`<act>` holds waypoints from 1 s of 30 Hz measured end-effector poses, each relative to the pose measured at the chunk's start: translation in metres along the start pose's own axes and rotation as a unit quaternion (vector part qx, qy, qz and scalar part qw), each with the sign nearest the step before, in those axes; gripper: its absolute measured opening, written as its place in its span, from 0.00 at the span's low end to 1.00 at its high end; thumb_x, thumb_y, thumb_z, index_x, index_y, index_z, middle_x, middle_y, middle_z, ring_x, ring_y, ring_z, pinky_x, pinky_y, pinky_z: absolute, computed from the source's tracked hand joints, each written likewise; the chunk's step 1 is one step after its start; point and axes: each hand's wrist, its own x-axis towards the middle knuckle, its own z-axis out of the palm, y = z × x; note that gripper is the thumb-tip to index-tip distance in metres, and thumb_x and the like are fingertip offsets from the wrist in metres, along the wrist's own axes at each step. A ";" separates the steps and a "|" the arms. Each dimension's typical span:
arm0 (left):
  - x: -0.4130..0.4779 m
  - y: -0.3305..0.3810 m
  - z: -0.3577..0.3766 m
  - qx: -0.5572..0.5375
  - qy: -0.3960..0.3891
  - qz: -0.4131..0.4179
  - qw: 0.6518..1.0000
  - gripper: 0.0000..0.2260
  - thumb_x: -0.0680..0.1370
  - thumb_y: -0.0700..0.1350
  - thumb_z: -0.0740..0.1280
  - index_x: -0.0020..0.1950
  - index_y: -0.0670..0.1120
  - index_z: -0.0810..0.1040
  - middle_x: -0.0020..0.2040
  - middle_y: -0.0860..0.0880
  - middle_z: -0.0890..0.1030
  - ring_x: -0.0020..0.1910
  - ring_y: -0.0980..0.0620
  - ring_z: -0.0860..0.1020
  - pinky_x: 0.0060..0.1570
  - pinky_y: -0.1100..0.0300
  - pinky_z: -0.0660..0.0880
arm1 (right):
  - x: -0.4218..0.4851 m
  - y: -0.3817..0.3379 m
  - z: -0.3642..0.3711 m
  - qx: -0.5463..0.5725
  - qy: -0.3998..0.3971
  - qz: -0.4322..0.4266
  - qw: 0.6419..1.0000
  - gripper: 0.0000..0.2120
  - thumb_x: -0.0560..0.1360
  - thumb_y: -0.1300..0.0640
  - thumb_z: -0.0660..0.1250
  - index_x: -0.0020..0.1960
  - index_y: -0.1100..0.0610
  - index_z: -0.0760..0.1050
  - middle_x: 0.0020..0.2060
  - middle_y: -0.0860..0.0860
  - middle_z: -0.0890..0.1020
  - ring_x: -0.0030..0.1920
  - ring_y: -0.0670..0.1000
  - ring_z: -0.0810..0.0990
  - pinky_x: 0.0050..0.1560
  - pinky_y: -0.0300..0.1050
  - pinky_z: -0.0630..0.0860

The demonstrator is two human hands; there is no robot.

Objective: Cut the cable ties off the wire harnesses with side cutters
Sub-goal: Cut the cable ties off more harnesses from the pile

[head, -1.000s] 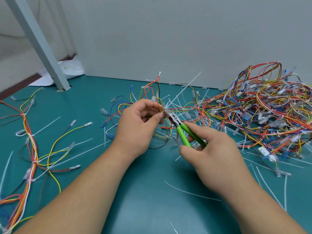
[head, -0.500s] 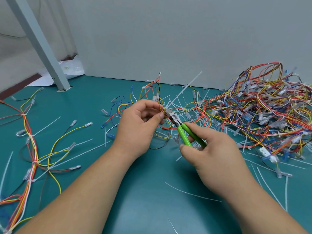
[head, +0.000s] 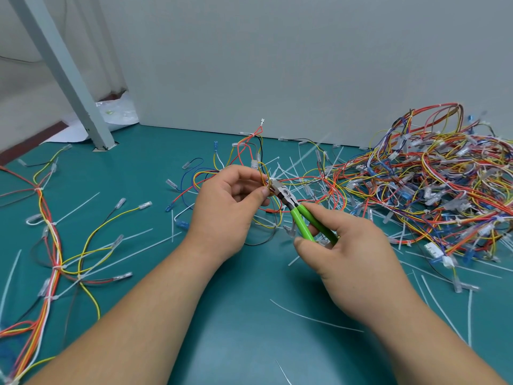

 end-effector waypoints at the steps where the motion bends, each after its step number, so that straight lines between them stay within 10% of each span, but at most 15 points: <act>1: 0.000 0.000 0.000 -0.001 0.001 0.000 1.000 0.11 0.77 0.29 0.70 0.47 0.46 0.79 0.41 0.53 0.87 0.39 0.54 0.84 0.45 0.59 0.82 | 0.000 0.000 0.000 0.002 0.001 0.002 1.000 0.20 0.72 0.56 0.74 0.60 0.43 0.74 0.38 0.44 0.77 0.25 0.46 0.67 0.31 0.41 0.62; 10: 0.001 0.004 -0.001 -0.008 0.020 -0.001 1.000 0.05 0.77 0.29 0.70 0.47 0.38 0.78 0.39 0.52 0.84 0.37 0.53 0.83 0.42 0.64 0.79 | 0.003 -0.006 -0.002 0.097 0.073 0.026 0.992 0.15 0.70 0.52 0.74 0.56 0.43 0.78 0.33 0.44 0.78 0.28 0.42 0.68 0.30 0.32 0.66; 22: 0.003 0.013 -0.005 -0.076 0.087 -0.016 0.993 0.10 0.78 0.30 0.68 0.46 0.45 0.78 0.37 0.51 0.84 0.36 0.53 0.84 0.39 0.66 0.77 | 0.007 -0.015 -0.010 0.515 -0.025 0.268 0.814 0.17 0.76 0.52 0.64 0.64 0.51 0.76 0.54 0.60 0.86 0.26 0.50 0.71 0.26 0.46 0.73; 30: 0.003 0.019 -0.005 -0.159 0.073 -0.059 0.983 0.12 0.79 0.33 0.68 0.53 0.48 0.71 0.44 0.49 0.87 0.44 0.50 0.86 0.42 0.62 0.80 | 0.007 -0.015 -0.010 0.568 -0.043 0.215 0.793 0.28 0.68 0.52 0.66 0.68 0.55 0.76 0.63 0.50 0.83 0.28 0.47 0.68 0.28 0.42 0.68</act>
